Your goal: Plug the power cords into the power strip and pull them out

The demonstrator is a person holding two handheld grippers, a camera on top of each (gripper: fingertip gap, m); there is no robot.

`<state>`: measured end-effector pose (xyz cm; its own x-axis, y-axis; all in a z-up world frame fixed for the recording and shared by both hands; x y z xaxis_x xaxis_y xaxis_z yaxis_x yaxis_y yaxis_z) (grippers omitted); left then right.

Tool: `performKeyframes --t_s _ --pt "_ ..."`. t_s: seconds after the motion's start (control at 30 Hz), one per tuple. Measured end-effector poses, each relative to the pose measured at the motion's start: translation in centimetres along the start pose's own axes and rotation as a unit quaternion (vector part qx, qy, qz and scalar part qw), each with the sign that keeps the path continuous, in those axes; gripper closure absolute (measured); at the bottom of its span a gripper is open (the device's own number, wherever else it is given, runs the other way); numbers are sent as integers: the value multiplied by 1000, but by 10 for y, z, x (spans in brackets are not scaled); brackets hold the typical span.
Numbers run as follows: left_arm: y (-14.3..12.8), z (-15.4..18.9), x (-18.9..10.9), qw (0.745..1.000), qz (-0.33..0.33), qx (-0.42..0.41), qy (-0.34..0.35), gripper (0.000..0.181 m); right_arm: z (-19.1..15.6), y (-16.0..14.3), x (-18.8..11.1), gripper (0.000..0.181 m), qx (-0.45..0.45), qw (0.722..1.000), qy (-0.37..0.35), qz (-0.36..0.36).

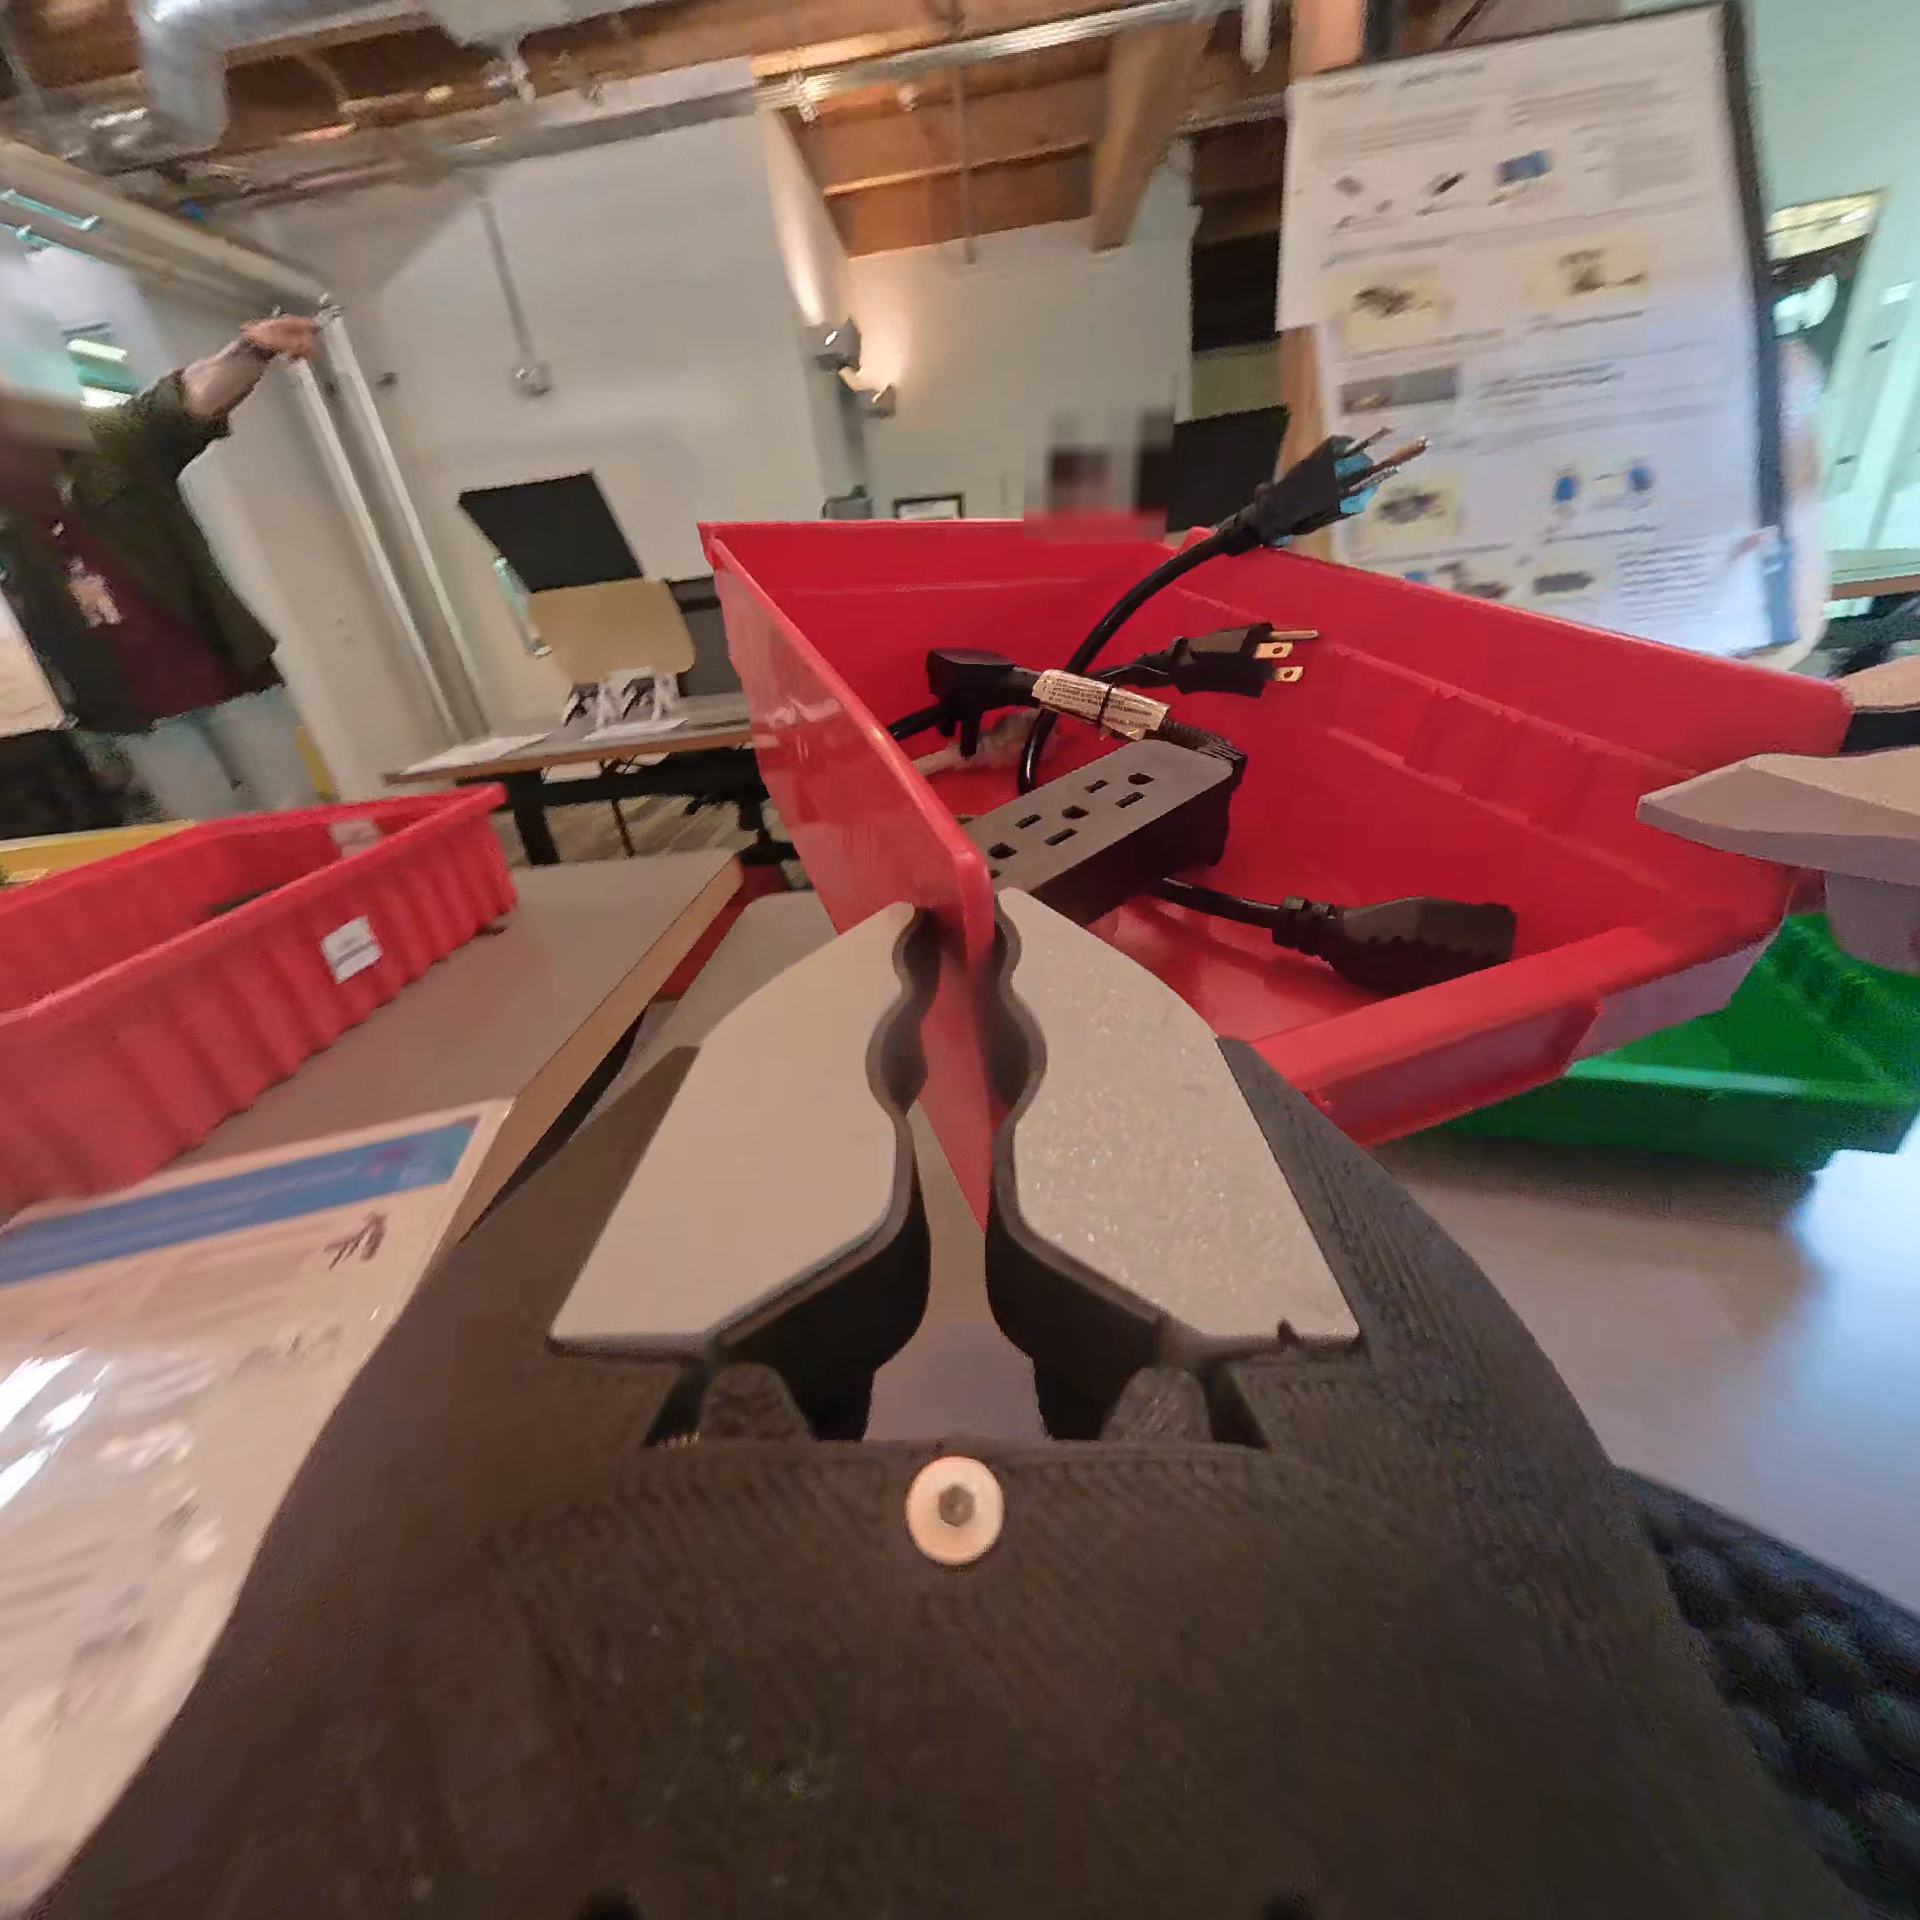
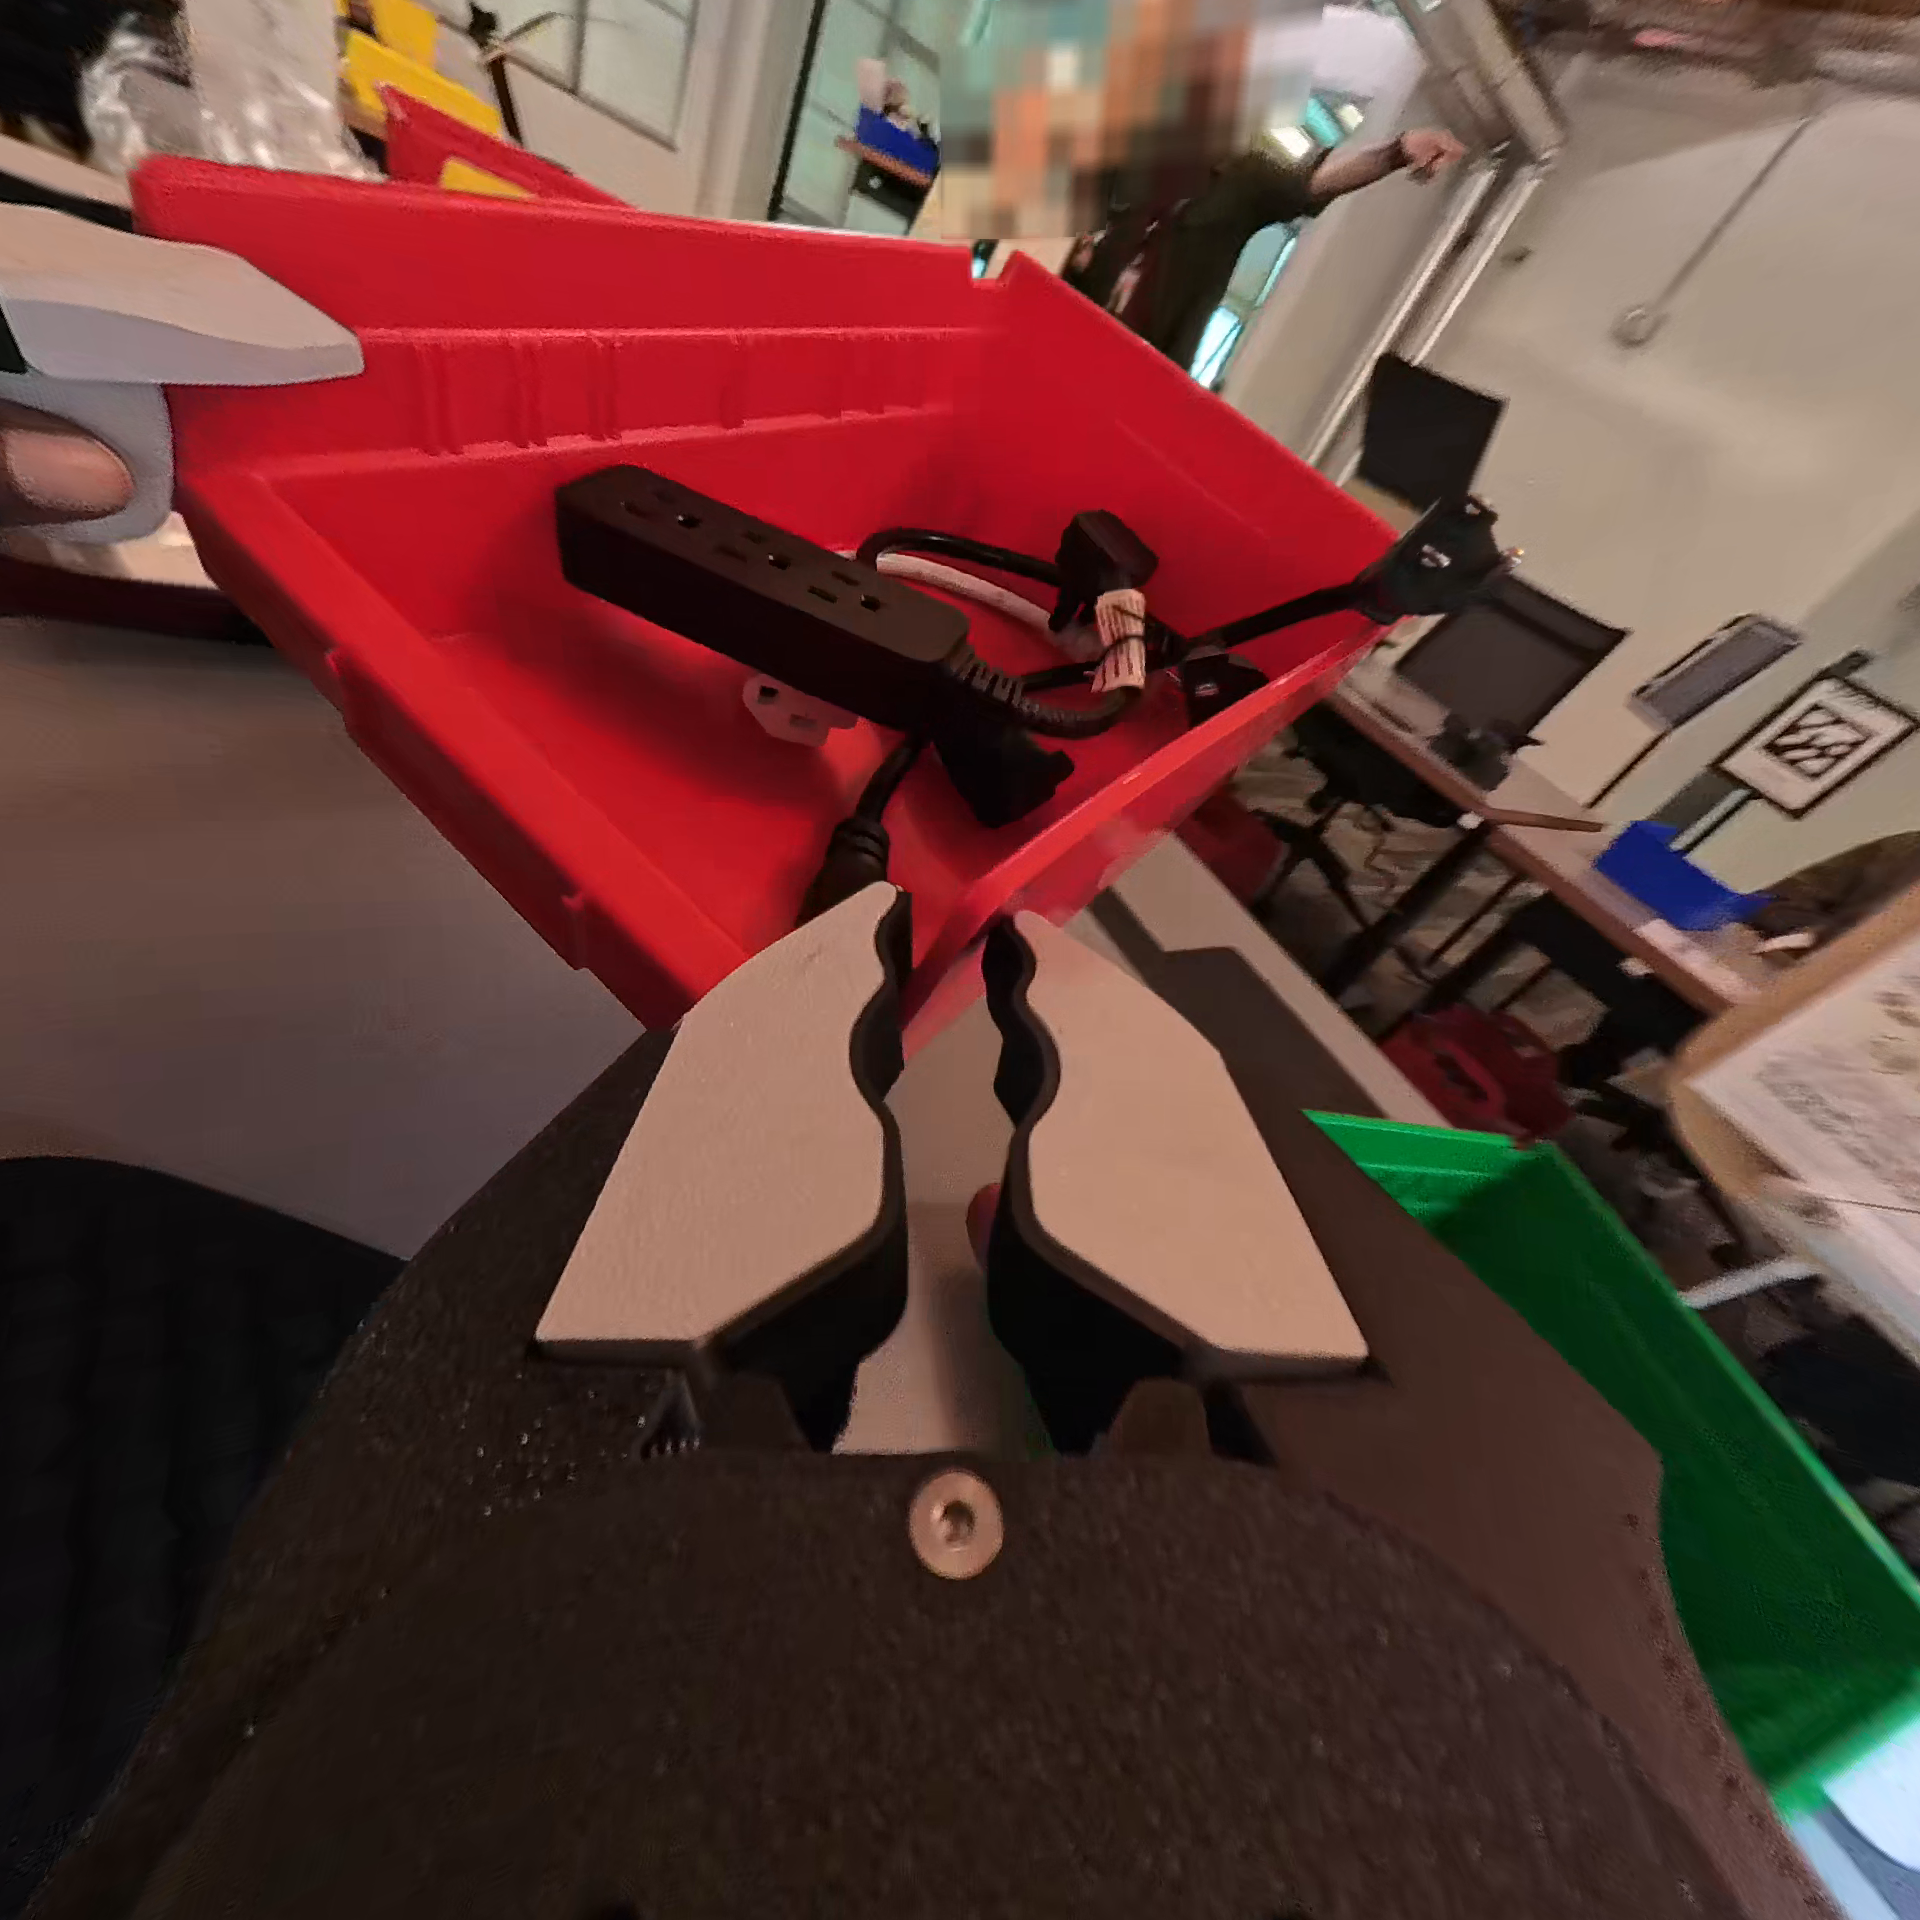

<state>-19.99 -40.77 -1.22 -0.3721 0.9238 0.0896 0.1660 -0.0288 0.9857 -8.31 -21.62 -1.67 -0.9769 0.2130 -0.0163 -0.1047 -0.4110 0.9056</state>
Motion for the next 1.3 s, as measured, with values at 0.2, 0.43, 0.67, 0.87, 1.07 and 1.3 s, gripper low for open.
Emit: performKeyframes --t_s 0.2,0.43,0.67,0.87,1.07,1.3 --pt "-66 -27 -1 997 -63 -25 28 175 -53 -63 37 167 -6 995 59 -78" --pt "-135 -22 19 990 -127 -56 13 174 -55 -109 43 165 -18 989 63 -136" --pt "-123 -19 31 980 -172 -52 -82 145 -13 -116 20 137 16 975 122 -183" --pt "-89 2 18 950 -259 20 -175 133 35 -141 -8 120 -76 937 151 -304" --pt "-98 66 37 859 -395 119 -304 131 45 -166 17 116 -207 863 185 -422" --pt "-145 94 73 748 -520 240 -335 127 54 -191 31 126 -282 789 126 -531"
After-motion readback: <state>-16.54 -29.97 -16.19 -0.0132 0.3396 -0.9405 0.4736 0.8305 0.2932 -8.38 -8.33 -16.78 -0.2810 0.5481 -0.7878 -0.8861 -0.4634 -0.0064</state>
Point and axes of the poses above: each gripper's, where its closed fingertips meet, x out along the fingers, y out of its top, z = x × y across the jaws, the point moved 5 cm from there along -x, back along the fingers, and after that the axes turned 13 degrees about -y, right-handed, at the moved point
